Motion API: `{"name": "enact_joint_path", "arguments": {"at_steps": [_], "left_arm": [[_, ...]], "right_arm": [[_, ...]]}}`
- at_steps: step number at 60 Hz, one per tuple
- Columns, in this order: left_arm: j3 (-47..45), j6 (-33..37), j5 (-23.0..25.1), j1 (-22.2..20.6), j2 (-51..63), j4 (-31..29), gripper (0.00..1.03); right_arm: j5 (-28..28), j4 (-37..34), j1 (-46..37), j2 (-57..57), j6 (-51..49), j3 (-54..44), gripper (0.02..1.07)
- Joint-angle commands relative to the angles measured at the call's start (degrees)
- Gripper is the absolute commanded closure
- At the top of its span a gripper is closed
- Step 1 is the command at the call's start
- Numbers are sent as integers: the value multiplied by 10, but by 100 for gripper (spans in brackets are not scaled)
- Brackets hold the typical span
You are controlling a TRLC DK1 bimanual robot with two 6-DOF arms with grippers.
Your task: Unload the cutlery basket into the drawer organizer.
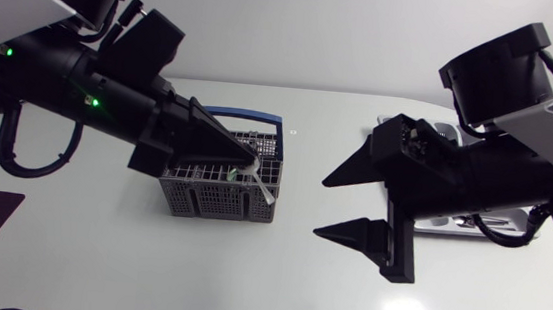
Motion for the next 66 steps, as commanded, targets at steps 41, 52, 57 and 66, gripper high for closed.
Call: {"name": "enact_joint_path", "arguments": {"at_steps": [41, 52, 57, 66], "left_arm": [[-23, 16, 29, -80, 6, 8, 99], [-22, 16, 29, -81, 9, 8, 99], [-24, 17, 29, -78, 9, 8, 99], [-24, 16, 29, -70, 9, 8, 72]], "right_arm": [[-64, 50, 83, 36, 55, 17, 68], [-66, 51, 83, 35, 56, 18, 95], [-68, 52, 83, 35, 56, 15, 102], [-68, 50, 85, 38, 60, 14, 102]]}}
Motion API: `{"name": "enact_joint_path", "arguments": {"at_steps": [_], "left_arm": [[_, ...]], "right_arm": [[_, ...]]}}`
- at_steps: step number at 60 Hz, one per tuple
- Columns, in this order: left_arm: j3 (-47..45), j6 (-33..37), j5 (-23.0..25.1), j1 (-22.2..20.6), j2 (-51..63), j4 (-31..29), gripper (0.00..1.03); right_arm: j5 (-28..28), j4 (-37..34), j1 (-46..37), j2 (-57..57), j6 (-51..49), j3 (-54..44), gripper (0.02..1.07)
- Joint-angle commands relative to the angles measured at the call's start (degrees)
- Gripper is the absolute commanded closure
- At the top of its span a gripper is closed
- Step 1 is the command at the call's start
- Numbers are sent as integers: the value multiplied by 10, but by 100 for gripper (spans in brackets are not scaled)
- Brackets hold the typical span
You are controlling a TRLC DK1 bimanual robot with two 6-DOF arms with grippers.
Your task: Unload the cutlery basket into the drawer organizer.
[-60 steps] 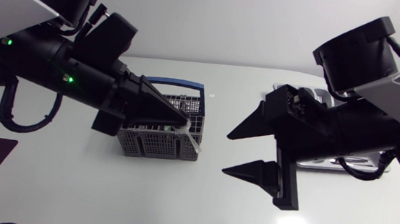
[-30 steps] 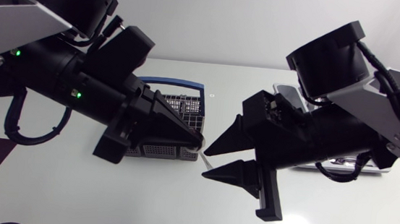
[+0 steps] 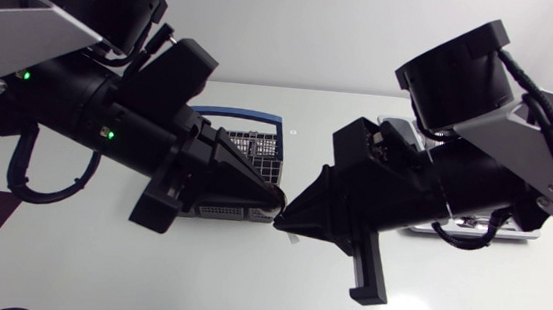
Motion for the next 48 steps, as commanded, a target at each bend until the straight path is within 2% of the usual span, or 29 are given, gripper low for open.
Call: {"name": "enact_joint_path", "arguments": {"at_steps": [1, 4, 5, 10, 11, 12, 13, 19, 25, 27, 28, 32, 35, 40, 48], "left_arm": [[-11, 10, 8, 7, 8, 7, 71], [-8, 10, 7, 11, 8, 7, 71], [-7, 9, 7, 13, 8, 8, 67], [-1, -3, 4, 22, 9, 14, 30], [0, -5, 3, 22, 9, 16, 25], [1, -14, -1, 25, 10, 23, 12], [3, -21, -6, 29, 12, 28, 7], [10, -53, -24, 42, 12, 56, 5], [19, -91, -73, 57, 15, 90, 4], [21, -94, -93, 62, 15, 98, 4], [22, -98, -124, 65, 16, 106, 4], [21, -107, -193, 67, 25, 121, 4], [19, -117, -228, 70, 35, 123, 4], [12, -133, -254, 78, 43, 123, 4], [15, -173, -262, 102, 53, 122, 5]], "right_arm": [[-2, 1, 7, 8, 17, 6, 102], [-3, -1, 7, 10, 17, 6, 102], [-2, -3, 7, 12, 16, 6, 102], [-2, -5, 7, 15, 15, 0, 102], [-2, -5, 7, 16, 15, -1, 102], [-1, -6, 7, 17, 14, -4, 102], [-1, -7, 7, 19, 13, -6, 102], [3, -13, 4, 20, 7, -19, 102], [7, -26, -8, 18, -6, -34, 102], [7, -31, -17, 15, -14, -39, 102], [8, -35, -22, 14, -19, -42, 102], [10, -38, -40, 11, -28, -50, 102], [10, -43, -58, 8, -38, -56, 102], [10, -52, -87, 3, -54, -63, 102], [13, -58, -124, -1, -77, -75, 102]]}}
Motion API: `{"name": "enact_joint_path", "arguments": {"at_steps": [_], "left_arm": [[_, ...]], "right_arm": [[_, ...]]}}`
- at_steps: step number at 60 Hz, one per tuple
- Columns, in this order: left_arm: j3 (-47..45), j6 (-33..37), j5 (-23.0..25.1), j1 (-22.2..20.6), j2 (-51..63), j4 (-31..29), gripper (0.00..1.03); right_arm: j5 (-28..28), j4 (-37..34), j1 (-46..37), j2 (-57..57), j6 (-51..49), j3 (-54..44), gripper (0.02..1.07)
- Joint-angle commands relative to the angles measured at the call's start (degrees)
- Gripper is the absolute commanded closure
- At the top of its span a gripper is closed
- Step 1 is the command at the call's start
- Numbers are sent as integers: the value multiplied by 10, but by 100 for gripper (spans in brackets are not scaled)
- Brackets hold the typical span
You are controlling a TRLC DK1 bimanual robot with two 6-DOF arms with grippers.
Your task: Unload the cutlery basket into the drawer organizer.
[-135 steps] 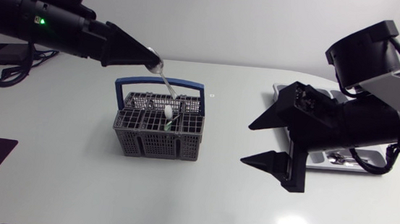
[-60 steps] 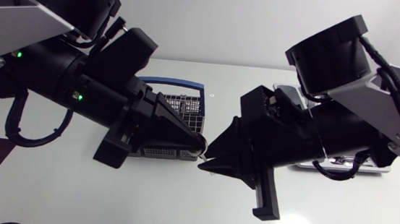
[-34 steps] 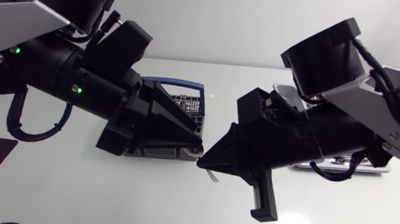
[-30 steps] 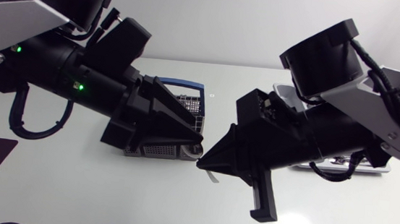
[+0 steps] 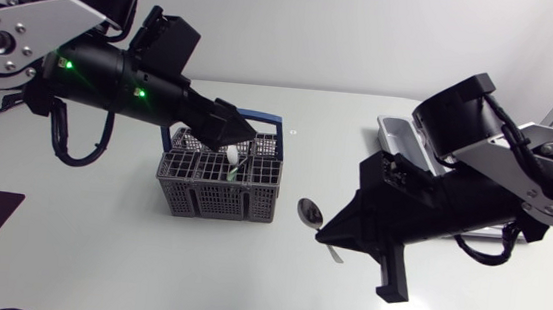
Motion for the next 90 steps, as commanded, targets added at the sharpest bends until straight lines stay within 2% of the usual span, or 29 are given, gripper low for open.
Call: {"name": "enact_joint_path", "arguments": {"at_steps": [1, 7, 26, 31, 38, 42, 53, 59, 64, 72, 84, 90], "left_arm": [[10, -35, -11, 15, 13, 2, 5], [18, -53, -51, 15, 31, -4, 5], [8, -75, -97, 17, 73, -21, 8], [-11, -75, -121, 11, 74, -1, 12], [-36, -75, -149, -2, 80, 32, 13], [-46, -75, -150, -4, 88, 52, 19], [-58, -78, -150, -7, 97, 74, 20], [-68, -80, -150, -10, 97, 91, 25], [-77, -82, -150, -10, 99, 115, 28], [-88, -82, -153, -9, 100, 140, 30], [-92, -82, -154, -8, 121, 165, 33], [-97, -81, -154, -8, 123, 178, 36]], "right_arm": [[1, -11, -21, -10, -27, -16, 102], [1, -21, -55, -11, -46, -18, 102], [1, -49, -168, -13, -118, -20, 102], [1, -51, -195, -13, -130, -20, 102], [0, -56, -238, -8, -154, -19, 102], [1, -60, -273, -2, -182, -19, 102], [-1, -66, -366, 27, -272, -9, 102], [-1, -68, -410, 54, -321, 5, 102], [-1, -92, -475, 118, -397, 53, 102], [6, -111, -521, 185, -460, 110, 102], [61, -106, -548, 268, -501, 176, 102], [93, -75, -555, 297, -513, 189, 102]]}}
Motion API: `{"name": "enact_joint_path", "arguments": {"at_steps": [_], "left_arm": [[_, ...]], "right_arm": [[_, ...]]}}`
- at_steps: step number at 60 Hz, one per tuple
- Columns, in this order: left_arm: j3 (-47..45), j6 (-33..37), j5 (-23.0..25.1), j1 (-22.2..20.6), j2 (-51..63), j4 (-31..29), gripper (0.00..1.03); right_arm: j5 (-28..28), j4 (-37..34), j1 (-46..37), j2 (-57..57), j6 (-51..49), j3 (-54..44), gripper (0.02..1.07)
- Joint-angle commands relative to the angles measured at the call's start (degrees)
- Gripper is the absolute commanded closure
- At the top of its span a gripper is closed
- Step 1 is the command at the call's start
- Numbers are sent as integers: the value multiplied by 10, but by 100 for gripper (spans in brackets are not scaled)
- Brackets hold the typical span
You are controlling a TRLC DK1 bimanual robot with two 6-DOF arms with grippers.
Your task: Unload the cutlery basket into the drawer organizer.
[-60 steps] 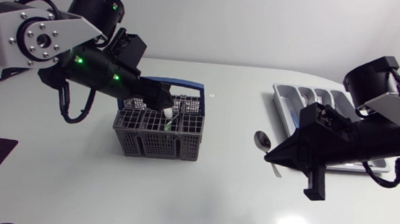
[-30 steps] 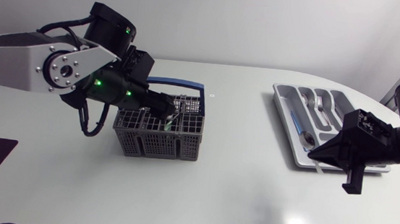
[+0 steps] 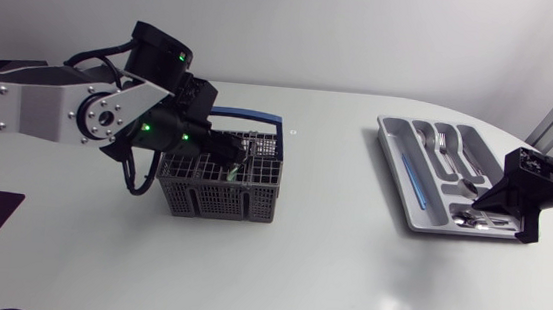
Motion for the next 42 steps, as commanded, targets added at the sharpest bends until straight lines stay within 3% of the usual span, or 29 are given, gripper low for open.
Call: {"name": "enact_joint_path", "arguments": {"at_steps": [1, 17, 29, 38, 42], "left_arm": [[-17, -11, -3, -1, 13, 11, 36], [-17, -12, -3, -1, 27, 30, 39], [-15, -17, -3, -3, 35, 43, 42], [-12, -19, -3, -3, 39, 46, 42], [-11, -19, -3, -3, 40, 46, 42]], "right_arm": [[21, 18, -10, 35, -33, 16, 102], [101, 88, -18, 96, -57, 20, 101], [124, 111, -17, 103, -66, 8, 100], [139, 125, -19, 104, -64, -2, 75], [142, 128, -19, 104, -63, -5, 69]]}}
